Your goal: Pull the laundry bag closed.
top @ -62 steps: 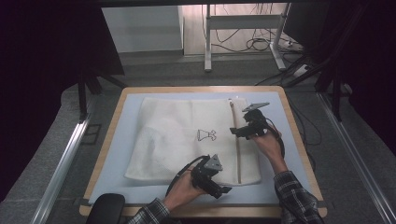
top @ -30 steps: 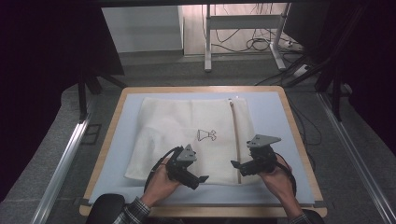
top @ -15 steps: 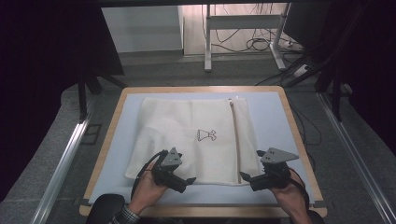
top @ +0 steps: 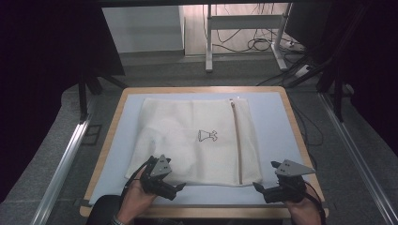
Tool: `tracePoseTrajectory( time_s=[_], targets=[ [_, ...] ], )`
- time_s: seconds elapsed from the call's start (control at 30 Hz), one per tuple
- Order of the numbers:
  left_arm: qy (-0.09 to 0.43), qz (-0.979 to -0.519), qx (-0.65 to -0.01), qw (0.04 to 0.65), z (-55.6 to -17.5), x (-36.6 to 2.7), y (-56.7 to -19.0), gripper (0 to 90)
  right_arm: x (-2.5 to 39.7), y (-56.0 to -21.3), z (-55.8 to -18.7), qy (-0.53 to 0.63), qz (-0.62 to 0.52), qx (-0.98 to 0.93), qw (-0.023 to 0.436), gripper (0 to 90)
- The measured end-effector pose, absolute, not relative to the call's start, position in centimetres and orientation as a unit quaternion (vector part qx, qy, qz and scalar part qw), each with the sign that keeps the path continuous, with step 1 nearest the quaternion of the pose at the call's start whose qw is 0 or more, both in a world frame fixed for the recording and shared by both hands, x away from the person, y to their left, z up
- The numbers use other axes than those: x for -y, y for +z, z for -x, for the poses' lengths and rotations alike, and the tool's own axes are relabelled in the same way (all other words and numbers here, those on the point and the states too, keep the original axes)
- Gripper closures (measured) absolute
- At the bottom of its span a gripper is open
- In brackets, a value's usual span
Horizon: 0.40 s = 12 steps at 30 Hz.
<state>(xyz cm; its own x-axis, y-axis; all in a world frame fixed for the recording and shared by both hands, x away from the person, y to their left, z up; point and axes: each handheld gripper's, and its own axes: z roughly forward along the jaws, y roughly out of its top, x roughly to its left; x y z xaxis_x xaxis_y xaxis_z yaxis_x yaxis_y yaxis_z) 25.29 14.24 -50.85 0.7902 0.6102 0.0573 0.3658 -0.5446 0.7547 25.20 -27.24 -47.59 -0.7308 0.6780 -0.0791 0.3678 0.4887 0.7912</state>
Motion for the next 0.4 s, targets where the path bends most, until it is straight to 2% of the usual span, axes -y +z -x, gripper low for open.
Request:
tracePoseTrajectory(
  time_s=[0.4],
  targets=[
    [0.154, -0.859, -0.315, 0.374, -25.0, -16.0, -51.2, 1.5, 28.1, -48.5, -24.9, 0.373, -0.328, -0.849, 0.18, 2.0]
  ],
)
